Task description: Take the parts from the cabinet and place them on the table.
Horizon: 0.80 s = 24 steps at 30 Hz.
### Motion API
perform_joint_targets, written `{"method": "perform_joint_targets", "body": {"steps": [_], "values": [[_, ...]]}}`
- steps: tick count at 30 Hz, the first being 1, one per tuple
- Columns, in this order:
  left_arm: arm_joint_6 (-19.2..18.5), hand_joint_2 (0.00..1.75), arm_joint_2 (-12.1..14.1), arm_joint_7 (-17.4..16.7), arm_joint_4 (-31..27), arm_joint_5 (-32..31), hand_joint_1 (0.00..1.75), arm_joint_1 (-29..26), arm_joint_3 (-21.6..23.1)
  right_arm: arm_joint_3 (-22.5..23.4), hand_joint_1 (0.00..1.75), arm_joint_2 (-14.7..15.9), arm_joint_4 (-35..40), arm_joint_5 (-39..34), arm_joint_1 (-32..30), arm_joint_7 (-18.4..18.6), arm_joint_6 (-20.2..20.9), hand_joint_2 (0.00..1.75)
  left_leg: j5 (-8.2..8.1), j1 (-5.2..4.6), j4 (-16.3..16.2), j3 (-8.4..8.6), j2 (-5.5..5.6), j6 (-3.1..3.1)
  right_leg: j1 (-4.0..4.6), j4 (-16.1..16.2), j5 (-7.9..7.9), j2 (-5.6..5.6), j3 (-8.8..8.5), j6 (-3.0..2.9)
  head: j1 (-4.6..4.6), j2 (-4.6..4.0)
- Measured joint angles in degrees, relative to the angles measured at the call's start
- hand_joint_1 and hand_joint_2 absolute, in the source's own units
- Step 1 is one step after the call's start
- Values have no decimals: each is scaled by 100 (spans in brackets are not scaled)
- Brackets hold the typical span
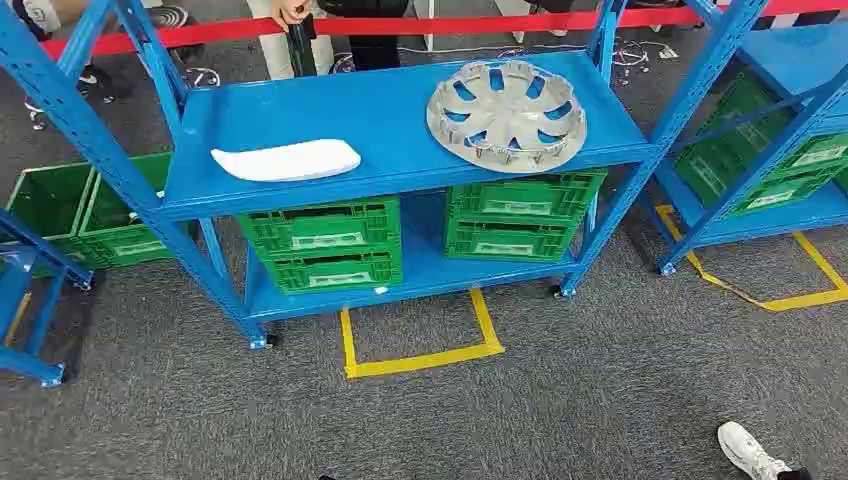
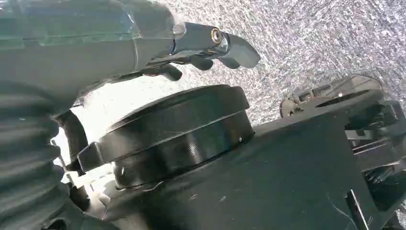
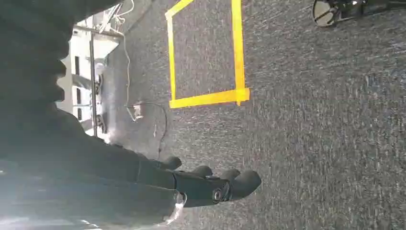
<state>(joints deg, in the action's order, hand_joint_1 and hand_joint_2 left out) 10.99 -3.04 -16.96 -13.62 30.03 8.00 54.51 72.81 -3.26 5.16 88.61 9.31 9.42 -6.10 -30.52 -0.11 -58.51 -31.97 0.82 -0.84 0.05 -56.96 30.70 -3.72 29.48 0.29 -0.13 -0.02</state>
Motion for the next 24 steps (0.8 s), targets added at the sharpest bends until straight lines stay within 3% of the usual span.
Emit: {"method": "perform_joint_targets", "body": {"steps": [6, 9, 14, 19, 21, 24], "values": [[0, 175, 0, 26, 0, 24, 0, 2, 66, 48, 0, 9, 0, -199, 6, -236, -142, 175, 0, 0, 0, 0, 1, 0, 0, 0, 0, 0, 0, 0, 0, 0], [0, 175, 2, 83, 0, 88, 0, -1, 96, 247, 0, 155, -2, -596, 50, -1091, -334, 175, 0, -3, 0, -1, 0, 0, -2, 0, 0, 0, 0, 0, 2, 0], [42, 175, 11, 177, 7, 307, 0, -26, 96, 603, 0, 959, -9, -748, 657, -2602, -496, 175, 3, -21, 0, -1, -65, -6, -20, 0, -20, -54, 11, 26, 4, 0], [57, 175, 20, 214, 20, 682, 0, -47, 87, 892, 0, 1942, -50, -136, 2093, -3831, -490, 175, 19, -51, -1, 0, -136, -33, -50, -7, -50, -116, 34, 59, 0, 0], [85, 175, 46, 227, 26, 778, 0, -52, 79, 914, 0, 2252, -59, 50, 2769, -4105, -424, 175, 26, -54, -1, -5, -144, -44, -54, -10, -58, -118, 40, 63, 0, 0], [83, 175, 85, 232, 37, 820, 0, -52, 74, 914, 0, 2550, -74, 116, 3556, -4163, -389, 175, 31, -52, -3, 1, -113, -49, -54, -10, -58, -97, 34, 63, -2, 0]]}}
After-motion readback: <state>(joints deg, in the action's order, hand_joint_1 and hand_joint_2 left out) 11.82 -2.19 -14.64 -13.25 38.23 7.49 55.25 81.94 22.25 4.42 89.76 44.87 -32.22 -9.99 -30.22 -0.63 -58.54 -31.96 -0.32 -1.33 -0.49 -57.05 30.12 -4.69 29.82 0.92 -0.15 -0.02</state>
